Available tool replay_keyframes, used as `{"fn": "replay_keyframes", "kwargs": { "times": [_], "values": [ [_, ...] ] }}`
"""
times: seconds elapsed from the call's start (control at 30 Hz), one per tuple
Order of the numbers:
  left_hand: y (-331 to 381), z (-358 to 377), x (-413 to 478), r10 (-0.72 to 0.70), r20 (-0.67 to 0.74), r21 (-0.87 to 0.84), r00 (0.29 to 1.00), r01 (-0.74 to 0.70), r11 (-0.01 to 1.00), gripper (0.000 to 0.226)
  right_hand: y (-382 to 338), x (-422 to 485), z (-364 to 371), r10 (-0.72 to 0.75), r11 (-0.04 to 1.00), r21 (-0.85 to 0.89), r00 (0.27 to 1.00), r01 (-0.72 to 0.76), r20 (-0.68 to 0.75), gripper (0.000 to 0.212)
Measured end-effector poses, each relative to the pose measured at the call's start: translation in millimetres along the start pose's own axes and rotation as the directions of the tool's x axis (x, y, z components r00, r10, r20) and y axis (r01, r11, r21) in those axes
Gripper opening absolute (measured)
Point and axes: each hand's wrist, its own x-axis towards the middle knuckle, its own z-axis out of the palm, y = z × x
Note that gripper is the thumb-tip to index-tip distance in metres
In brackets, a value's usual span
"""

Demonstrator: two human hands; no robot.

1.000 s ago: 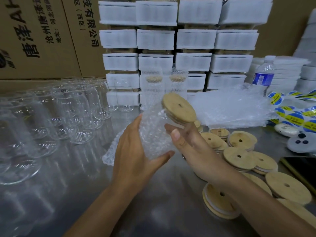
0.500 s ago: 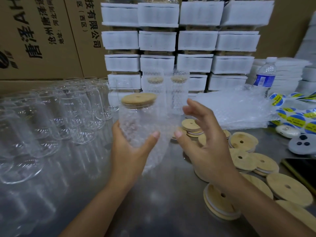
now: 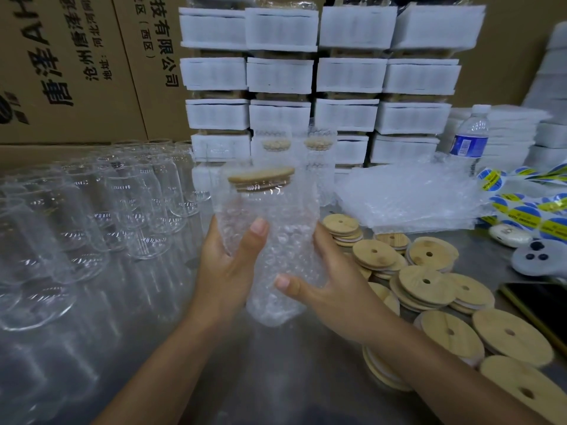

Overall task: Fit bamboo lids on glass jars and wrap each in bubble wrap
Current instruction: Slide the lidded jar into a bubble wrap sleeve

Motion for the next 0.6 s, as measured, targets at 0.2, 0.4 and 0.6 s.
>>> {"fn": "replay_keyframes", "kwargs": {
  "times": [0.2, 0.4, 0.6],
  "values": [
    [5.1, 1.0, -0.8, -0.001, -0.03, -0.029, 1.0, 0.0, 1.0, 0.093, 0.3, 0.0, 5.3, -0.044, 0.998, 0.036, 0.997, 0.047, -0.07, 0.081],
    [5.1, 1.5, -0.2, 0.037, -0.042, 0.009, 0.998, -0.037, 0.999, 0.089, 0.4, 0.2, 7.5, -0.049, 0.995, 0.08, 0.986, 0.062, -0.159, 0.072],
    [4.0, -1.8, -1.4, 0.046, 0.111, 0.13, 0.993, -0.061, 0.99, 0.088, 2.6, -1.6, 5.5, -0.033, 0.989, 0.133, 0.969, 0.068, -0.246, 0.077]
  ]
}}
